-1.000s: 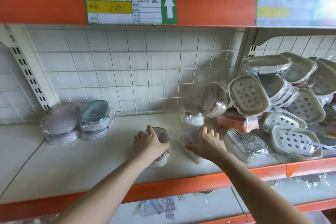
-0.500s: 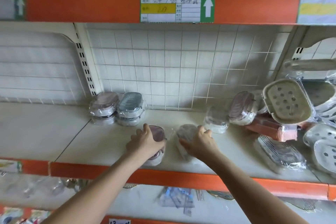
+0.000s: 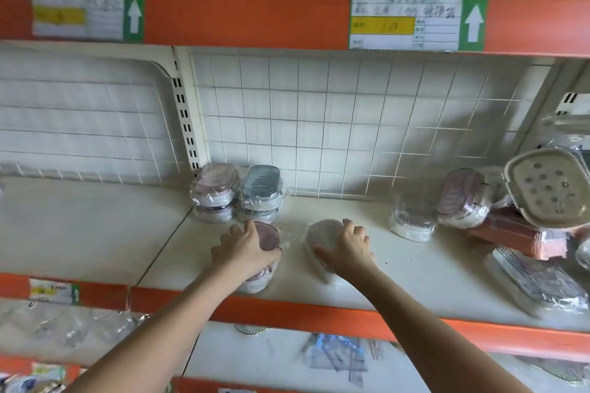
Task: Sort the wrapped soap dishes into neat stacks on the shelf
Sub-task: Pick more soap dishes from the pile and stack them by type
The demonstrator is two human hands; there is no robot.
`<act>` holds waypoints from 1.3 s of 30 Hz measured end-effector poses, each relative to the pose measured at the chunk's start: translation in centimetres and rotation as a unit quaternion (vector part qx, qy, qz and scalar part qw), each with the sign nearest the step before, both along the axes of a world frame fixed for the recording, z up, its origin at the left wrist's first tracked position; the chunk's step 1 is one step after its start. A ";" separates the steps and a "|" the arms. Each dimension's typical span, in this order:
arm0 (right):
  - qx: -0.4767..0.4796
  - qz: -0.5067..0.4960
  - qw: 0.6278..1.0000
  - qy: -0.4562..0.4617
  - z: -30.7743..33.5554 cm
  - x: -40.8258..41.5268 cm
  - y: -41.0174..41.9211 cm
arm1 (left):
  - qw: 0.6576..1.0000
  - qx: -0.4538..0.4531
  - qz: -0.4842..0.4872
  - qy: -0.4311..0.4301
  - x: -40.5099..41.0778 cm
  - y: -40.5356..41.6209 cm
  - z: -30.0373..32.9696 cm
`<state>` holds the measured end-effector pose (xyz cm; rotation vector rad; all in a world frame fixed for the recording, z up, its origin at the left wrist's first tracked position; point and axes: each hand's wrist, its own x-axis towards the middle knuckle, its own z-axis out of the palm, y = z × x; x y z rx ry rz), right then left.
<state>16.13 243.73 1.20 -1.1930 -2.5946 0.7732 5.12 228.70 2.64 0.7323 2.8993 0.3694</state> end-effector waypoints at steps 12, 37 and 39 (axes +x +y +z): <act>-0.017 0.111 0.994 0.000 -0.1 0.4 -2.6 | 0.996 -0.014 -0.090 -0.003 -2.4 -2.9 -1.6; 0.068 0.304 0.911 0.269 2.9 -8.4 -12.0 | 0.939 0.335 -0.029 0.076 -6.7 -8.3 4.5; 0.045 0.296 0.918 0.260 3.2 -10.6 -11.8 | 0.935 0.346 -0.049 0.060 -8.5 -8.0 4.9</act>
